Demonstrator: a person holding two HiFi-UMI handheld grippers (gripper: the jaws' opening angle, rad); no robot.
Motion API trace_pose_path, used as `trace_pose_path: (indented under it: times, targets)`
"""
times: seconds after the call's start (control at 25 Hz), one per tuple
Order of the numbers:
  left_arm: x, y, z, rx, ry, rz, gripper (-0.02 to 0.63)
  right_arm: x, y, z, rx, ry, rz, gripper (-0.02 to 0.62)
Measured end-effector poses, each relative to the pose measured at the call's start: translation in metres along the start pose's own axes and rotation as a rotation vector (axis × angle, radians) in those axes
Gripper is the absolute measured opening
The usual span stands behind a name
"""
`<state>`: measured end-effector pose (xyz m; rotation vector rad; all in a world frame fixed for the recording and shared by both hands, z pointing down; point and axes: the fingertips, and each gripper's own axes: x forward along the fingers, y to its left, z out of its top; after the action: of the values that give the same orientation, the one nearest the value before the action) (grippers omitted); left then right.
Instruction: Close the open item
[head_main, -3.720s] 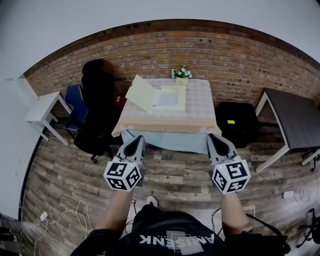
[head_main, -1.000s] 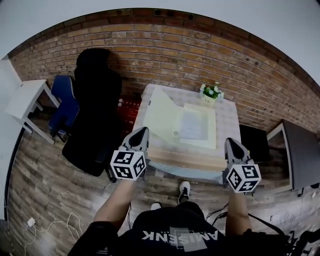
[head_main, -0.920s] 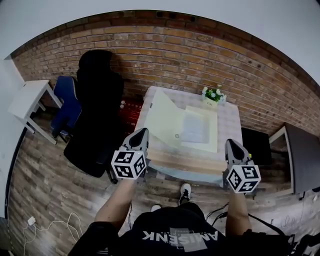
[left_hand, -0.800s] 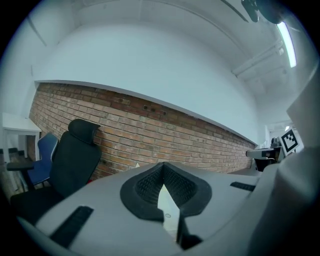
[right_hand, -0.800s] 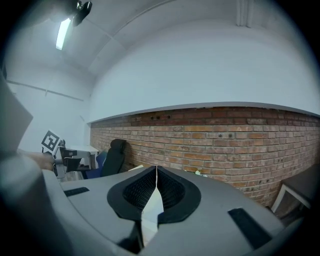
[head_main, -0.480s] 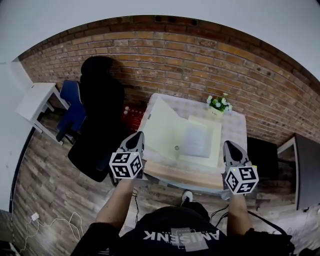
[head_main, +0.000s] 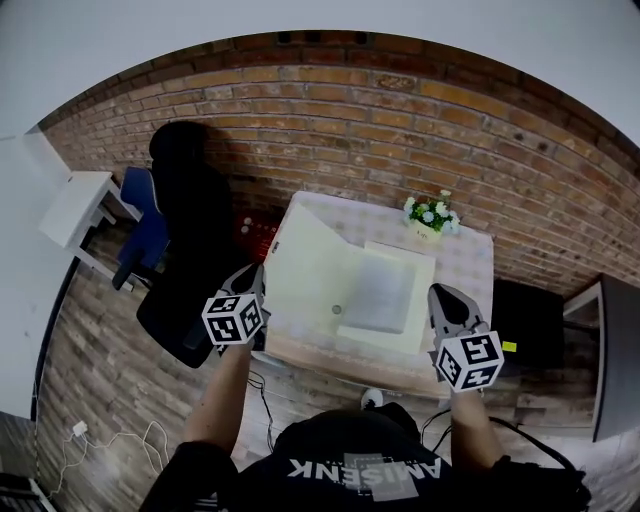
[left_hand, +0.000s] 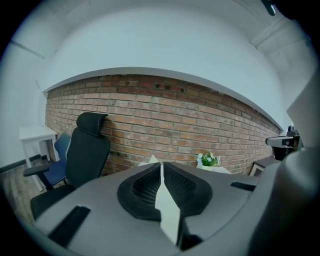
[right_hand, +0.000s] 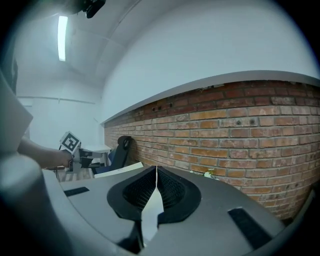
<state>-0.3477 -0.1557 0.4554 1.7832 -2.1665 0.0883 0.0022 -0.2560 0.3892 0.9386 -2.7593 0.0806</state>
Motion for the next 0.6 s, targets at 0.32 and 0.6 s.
trace_pose_path:
  times: [0.32, 0.6]
  targets:
    - [0.039, -0.002, -0.001, 0.015, 0.075, 0.062, 0.014, 0.016, -0.025, -0.011, 0.020, -0.005, 0.121, 0.043]
    - [0.071, 0.013, 0.004, 0.018, 0.154, 0.045, 0.015, 0.031, -0.040, -0.007, 0.032, -0.014, 0.122, 0.043]
